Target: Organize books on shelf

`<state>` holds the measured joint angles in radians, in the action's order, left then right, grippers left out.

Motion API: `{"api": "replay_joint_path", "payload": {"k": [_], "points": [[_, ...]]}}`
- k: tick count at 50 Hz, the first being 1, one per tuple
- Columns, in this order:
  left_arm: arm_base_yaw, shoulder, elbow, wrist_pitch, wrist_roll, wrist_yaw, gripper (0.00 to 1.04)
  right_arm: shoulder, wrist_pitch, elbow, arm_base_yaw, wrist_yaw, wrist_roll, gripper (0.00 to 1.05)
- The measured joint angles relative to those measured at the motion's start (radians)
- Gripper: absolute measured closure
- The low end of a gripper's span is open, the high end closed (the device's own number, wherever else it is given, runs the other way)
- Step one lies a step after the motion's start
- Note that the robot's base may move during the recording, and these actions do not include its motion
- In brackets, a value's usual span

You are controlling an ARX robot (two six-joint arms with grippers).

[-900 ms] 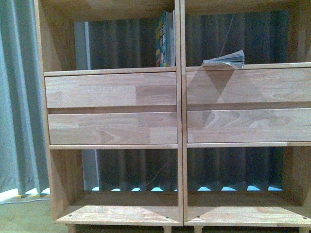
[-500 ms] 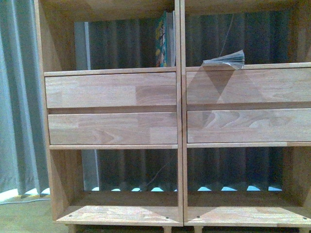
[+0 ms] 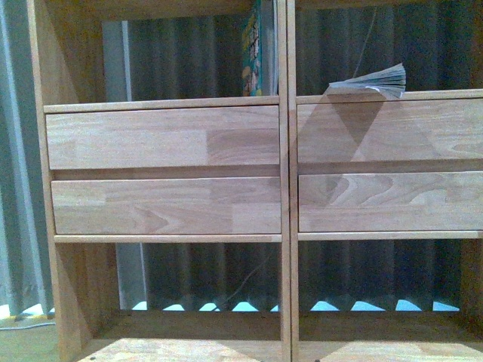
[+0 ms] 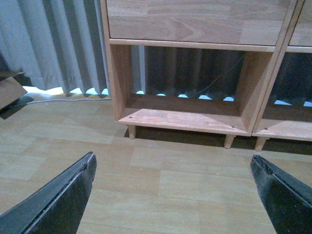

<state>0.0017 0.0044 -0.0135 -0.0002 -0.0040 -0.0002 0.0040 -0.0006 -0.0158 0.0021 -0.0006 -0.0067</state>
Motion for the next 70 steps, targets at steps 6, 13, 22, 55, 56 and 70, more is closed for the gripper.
{"api": "replay_joint_path", "payload": {"k": [6, 13, 22, 55, 56, 70], "points": [[0.0, 0.0, 0.0, 0.0, 0.0, 0.0, 0.07, 0.0, 0.0, 0.0, 0.0, 0.0, 0.0, 0.07], [0.0, 0.0, 0.0, 0.0, 0.0, 0.0, 0.07, 0.0, 0.0, 0.0, 0.0, 0.0, 0.0, 0.07], [0.0, 0.0, 0.0, 0.0, 0.0, 0.0, 0.07, 0.0, 0.0, 0.0, 0.0, 0.0, 0.0, 0.07], [0.0, 0.0, 0.0, 0.0, 0.0, 0.0, 0.07, 0.0, 0.0, 0.0, 0.0, 0.0, 0.0, 0.07], [0.0, 0.0, 0.0, 0.0, 0.0, 0.0, 0.07, 0.0, 0.0, 0.0, 0.0, 0.0, 0.0, 0.07], [0.0, 0.0, 0.0, 0.0, 0.0, 0.001, 0.07, 0.0, 0.0, 0.0, 0.0, 0.0, 0.0, 0.07]]}}
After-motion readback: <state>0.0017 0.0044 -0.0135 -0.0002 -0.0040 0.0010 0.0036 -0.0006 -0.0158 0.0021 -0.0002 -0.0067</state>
